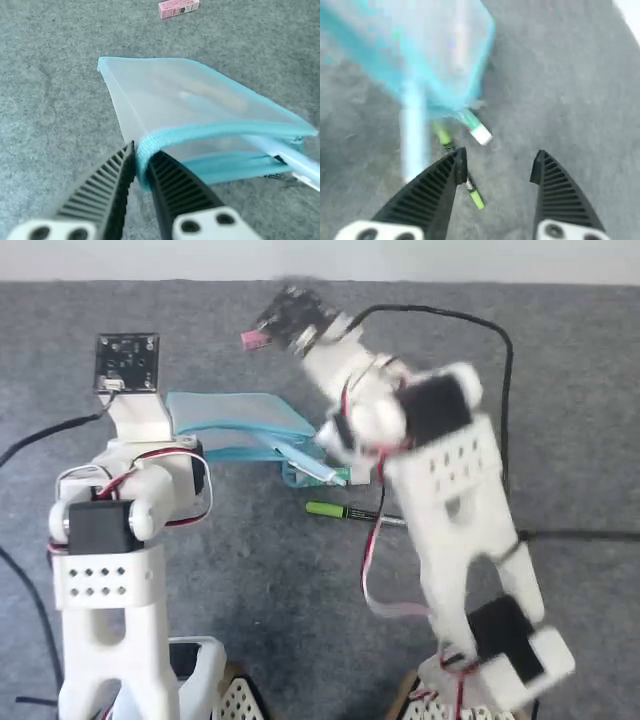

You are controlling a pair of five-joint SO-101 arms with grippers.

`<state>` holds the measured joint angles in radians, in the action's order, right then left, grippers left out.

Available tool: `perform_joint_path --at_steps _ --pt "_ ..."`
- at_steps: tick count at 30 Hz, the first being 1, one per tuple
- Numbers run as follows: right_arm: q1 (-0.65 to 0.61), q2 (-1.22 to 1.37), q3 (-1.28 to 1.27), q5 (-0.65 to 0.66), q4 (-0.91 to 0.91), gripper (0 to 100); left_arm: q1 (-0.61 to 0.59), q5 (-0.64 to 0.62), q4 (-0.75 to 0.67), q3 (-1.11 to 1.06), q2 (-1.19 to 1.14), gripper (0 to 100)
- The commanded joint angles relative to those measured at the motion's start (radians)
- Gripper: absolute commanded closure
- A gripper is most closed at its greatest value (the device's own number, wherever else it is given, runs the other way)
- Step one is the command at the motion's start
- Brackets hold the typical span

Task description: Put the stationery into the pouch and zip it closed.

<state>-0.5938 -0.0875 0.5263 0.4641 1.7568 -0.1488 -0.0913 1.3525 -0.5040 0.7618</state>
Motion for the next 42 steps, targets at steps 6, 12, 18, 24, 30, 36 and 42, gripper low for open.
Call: perform_joint_path --at_steps 6,12,18,24,30,36,42 --pt "-0.116 -0.232 -0.316 0.043 0.039 77.5 -0.068 0.008 -0.040 0.008 0.037 99" --pt "-0.147 -0.223 -0.301 0.040 0.036 77.6 -0.041 0.005 -0.035 0.008 0.037 99" --pt "-0.147 -0.097 -0.295 0.040 0.004 77.9 -0.043 0.003 -0.034 0.008 0.038 99" --pt "-0.142 -0.042 -0.293 0.041 -0.097 90.3 -0.044 0.003 -0.032 0.008 0.038 99" --pt "-0.142 -0.047 -0.293 0.040 -0.151 98.8 -0.044 0.003 -0.032 0.008 0.038 99" --pt "-0.143 -0.056 -0.293 -0.005 -0.303 99.0 -0.046 0.005 -0.032 0.008 0.038 99" --pt "-0.150 -0.054 -0.293 -0.011 -0.374 98.9 -0.046 0.005 -0.032 0.008 0.038 99"
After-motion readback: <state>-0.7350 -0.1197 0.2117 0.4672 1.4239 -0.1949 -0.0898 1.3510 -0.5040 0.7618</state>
